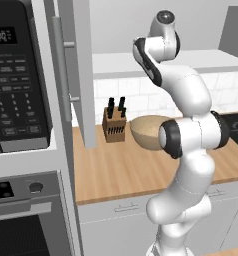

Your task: Open the cabinet, pick up the bread from the cabinet and place it in the basket. Then move the basket to the dining counter.

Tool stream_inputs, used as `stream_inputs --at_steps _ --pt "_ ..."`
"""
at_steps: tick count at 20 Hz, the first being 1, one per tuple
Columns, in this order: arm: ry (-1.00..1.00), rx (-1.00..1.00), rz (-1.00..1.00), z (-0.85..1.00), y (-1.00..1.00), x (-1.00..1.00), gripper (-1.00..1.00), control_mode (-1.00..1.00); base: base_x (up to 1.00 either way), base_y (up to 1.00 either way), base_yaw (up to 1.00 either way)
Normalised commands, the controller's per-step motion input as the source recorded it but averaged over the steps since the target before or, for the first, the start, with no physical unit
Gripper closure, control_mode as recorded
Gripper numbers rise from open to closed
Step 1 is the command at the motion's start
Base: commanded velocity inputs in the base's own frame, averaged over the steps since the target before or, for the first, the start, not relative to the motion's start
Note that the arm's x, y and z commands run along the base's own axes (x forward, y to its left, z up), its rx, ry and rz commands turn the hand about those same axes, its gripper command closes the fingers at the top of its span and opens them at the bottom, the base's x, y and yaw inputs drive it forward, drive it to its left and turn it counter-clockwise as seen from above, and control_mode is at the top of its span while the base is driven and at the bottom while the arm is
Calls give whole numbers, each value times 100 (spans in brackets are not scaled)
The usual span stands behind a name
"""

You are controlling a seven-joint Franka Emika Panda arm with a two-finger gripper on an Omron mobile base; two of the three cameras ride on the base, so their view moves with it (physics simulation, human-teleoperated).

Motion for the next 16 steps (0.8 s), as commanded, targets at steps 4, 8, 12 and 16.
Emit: stream_inputs --at_steps 4,8,12,16 --pt "1 -5 -1 -17 -6 17 -100 -100 0 0 0" --pt "1 -11 -3 -44 -14 3 -100 -100 0 0 0" --pt "0 -11 -2 -50 -9 4 -100 -100 0 0 0" --pt "0 -2 0 -58 -1 4 -100 -100 0 0 0"
